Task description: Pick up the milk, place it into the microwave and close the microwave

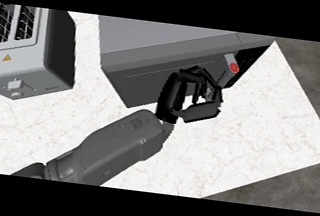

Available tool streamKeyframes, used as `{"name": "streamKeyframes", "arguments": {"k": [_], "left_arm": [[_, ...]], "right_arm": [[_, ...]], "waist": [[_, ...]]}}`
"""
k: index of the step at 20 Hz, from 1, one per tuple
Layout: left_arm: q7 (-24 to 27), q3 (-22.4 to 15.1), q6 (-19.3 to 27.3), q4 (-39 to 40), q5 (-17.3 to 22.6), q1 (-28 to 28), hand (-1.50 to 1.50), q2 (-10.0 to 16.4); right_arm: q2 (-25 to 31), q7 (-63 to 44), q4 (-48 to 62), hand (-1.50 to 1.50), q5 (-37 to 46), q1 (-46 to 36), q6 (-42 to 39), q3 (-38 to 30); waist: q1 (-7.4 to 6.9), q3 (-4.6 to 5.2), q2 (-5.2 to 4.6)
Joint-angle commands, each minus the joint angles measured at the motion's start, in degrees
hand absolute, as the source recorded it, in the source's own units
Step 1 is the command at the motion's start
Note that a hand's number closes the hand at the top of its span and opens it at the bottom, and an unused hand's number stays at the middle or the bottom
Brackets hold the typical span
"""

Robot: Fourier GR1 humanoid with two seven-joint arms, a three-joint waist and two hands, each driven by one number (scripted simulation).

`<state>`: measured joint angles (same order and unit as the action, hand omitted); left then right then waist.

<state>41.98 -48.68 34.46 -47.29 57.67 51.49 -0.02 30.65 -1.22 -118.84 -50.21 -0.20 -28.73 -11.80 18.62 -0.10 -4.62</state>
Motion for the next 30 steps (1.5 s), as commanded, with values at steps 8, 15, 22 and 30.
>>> {"name": "streamKeyframes", "arguments": {"k": [8, 15, 22, 30], "left_arm": [[-1.1, 2.0, -0.9, 6.3, 2.8, 4.2, 1.5, 0.0], [-0.9, -1.7, -1.6, 7.7, 1.4, 5.7, 1.5, 0.0], [-3.4, -2.8, 2.8, 11.4, 2.5, 4.4, 1.5, 0.0], [-4.6, -3.1, 6.8, 13.8, 5.4, 2.4, 1.5, 0.0]], "right_arm": [[2.5, -1.2, 0.4, -1.5, -2.8, -1.2, -0.7, -1.5], [3.2, -1.4, 1.0, -1.5, -5.2, -2.0, -2.7, -0.7], [3.9, -1.8, -0.1, -1.5, -9.1, -2.5, -3.7, -0.2], [5.8, -2.6, -0.9, -1.5, -10.7, -1.2, -3.5, -2.8]], "waist": [[1.09, 0.12, -0.94], [0.97, -0.23, -1.12], [-0.39, -0.12, -0.34], [-2.75, 0.04, 0.44]]}}
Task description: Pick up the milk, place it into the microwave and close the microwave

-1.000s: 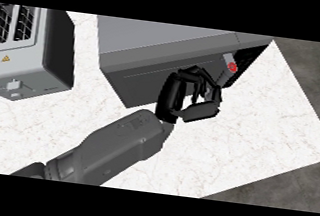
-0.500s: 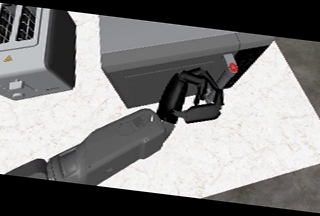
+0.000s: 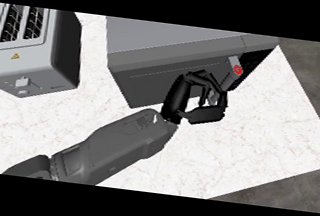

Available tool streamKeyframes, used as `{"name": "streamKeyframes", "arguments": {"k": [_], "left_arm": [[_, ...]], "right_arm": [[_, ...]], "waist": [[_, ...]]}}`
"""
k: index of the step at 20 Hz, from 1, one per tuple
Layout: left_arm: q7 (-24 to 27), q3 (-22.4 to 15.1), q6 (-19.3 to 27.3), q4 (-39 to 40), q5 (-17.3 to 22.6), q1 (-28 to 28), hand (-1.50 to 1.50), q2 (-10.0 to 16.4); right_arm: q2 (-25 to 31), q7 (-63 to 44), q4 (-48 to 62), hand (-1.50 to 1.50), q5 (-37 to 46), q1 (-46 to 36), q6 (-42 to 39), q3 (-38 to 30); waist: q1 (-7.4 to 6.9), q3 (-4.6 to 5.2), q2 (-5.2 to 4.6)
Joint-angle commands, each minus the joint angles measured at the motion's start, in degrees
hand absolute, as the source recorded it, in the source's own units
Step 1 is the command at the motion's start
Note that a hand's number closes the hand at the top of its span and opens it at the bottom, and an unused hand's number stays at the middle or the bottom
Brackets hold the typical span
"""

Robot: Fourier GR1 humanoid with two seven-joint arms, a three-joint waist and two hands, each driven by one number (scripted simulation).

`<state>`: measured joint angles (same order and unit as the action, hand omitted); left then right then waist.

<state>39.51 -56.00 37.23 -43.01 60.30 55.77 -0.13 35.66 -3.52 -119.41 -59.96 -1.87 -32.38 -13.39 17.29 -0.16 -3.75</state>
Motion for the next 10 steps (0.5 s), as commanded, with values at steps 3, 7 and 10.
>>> {"name": "streamKeyframes", "arguments": {"k": [3, 7, 10], "left_arm": [[-2.7, 4.5, 2.8, 9.3, 4.5, -1.8, 1.5, 0.1], [-2.6, 3.5, 1.3, 9.7, 5.5, -1.8, -1.5, 0.1], [-2.1, 2.7, 0.9, 9.8, 6.3, -2.5, -1.5, 0.1]], "right_arm": [[1.4, -0.7, -1.1, -1.5, -1.4, 1.3, 0.7, -2.1], [1.4, -1.1, -2.0, -1.5, -1.8, 2.6, 1.1, -2.7], [1.8, -1.6, -3.0, -1.5, -3.0, 3.3, 1.5, -3.0]], "waist": [[-2.23, 0.22, -0.34], [-3.5, 0.21, -0.11], [-3.89, 0.25, -0.04]]}}
